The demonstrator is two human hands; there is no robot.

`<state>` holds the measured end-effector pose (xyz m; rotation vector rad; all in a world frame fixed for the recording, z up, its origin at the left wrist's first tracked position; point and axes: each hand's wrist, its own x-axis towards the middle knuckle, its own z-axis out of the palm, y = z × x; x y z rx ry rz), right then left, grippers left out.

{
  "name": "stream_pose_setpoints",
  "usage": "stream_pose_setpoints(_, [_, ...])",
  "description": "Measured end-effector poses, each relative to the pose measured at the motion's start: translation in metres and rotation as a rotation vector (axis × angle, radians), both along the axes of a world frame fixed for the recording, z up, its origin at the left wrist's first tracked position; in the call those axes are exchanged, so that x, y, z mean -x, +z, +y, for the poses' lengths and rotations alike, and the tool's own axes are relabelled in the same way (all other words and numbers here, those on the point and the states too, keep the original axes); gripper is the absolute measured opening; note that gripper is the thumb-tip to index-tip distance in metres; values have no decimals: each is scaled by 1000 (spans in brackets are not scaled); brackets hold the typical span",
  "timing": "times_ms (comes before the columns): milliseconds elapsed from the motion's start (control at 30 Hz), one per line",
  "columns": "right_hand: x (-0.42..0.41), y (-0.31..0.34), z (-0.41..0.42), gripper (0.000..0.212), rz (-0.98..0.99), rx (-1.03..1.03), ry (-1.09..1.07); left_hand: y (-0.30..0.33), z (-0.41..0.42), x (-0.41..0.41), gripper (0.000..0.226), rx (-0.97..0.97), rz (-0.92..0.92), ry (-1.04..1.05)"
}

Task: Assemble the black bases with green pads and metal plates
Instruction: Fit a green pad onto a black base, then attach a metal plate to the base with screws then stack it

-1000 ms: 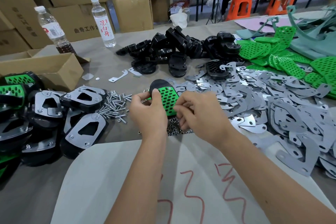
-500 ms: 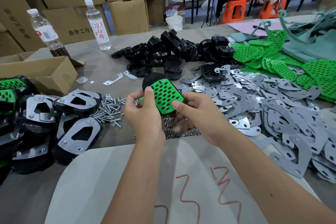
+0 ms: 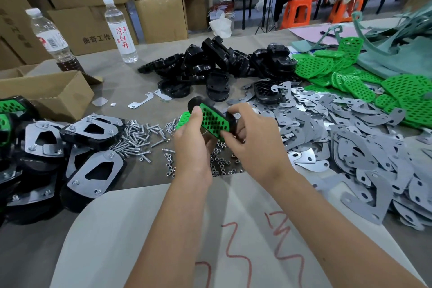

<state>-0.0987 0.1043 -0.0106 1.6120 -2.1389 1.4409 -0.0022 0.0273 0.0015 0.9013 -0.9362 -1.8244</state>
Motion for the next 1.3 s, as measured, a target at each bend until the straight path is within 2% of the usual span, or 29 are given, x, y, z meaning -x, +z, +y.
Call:
stream_pose_setpoints(100, [-3,4,2,26,158,-35,0,4,2,-3,23,-36,17,-130])
stream_pose_setpoints(200, [-5,5,4,33,250,-82,53,6,1,-6,6,-77,44,-203])
stream_pose_setpoints(500, [10,2,7,29,94,-39,230,2,-8,-7,37,-253,129,-93])
stream_pose_setpoints(600, [20,3,9,10,49,24,85,-2,-11,-7,34,-299,148,-46])
stream_pose_setpoints(667, [33,2,12,8,103,-1,-154,-5,-12,-7,33,-317,149,-43])
stream_pose_setpoints(733, [49,2,17,13,137,-149,-413,-7,-11,-8,33,-317,143,-55])
stream_pose_setpoints(800, [61,0,22,25,154,-379,-536,-7,-10,-8,33,-310,156,-74])
stream_pose_setpoints(867, [66,-2,22,34,188,-523,-544,-6,-8,-6,34,-304,160,-81])
stream_pose_setpoints(900, [67,-3,22,36,167,-514,-539,-6,-7,-5,35,-296,156,-86])
stream_pose_setpoints(1067, [69,-2,23,24,-57,-325,-482,-6,0,0,40,-226,112,-124])
stream_pose_setpoints(1300, [76,7,34,23,-78,-242,-478,-6,24,13,35,-66,28,-188])
